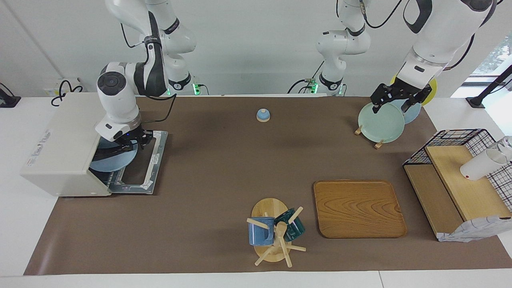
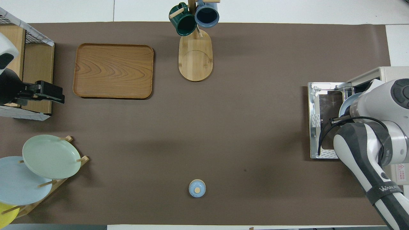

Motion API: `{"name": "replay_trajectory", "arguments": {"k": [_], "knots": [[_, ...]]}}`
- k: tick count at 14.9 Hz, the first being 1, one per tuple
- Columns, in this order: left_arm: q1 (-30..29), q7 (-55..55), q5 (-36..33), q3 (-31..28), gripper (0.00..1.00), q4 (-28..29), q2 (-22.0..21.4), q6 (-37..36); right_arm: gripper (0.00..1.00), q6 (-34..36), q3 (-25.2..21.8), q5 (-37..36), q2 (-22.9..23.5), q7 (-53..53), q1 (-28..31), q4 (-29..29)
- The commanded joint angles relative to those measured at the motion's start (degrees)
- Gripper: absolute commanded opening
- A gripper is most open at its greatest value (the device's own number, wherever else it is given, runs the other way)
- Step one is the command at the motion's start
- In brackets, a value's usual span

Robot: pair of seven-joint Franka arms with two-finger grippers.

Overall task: Put eggplant into oven
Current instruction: 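Open the right gripper inside the oven and withdraw it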

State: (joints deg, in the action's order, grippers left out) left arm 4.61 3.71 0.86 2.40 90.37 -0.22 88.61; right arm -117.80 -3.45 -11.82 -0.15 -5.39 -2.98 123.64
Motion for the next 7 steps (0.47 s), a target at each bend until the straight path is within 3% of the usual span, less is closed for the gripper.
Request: {"name": "replay_trajectory", "arguments": {"k": [1, 2, 4, 7], "knots": [[0.05, -2.74, -1.21, -0.2, 1.0, -1.25, 0.4, -0.55, 0.46, 6.62, 0.46, 2.59, 0.06, 4.05, -5.27, -5.95], [0.05, -3.18, -1.21, -0.11, 1.0, -1.16, 0.31, -0.72, 0.26, 4.79, 0.46, 2.68, 0.15, 6.94, -6.24, -5.43], [-0.04, -3.62, -1.12, -0.02, 1.0, -0.98, 0.05, -0.99, 0.06, -3.1, 0.46, 3.81, 0.42, 9.25, -6.95, -1.23], [-1.43, -3.8, -1.04, 0.5, 1.0, -0.9, -0.04, -1.51, 0.0, -9.72, 0.46, 7.42, 2.09, 11.35, -6.95, 2.82]]}}
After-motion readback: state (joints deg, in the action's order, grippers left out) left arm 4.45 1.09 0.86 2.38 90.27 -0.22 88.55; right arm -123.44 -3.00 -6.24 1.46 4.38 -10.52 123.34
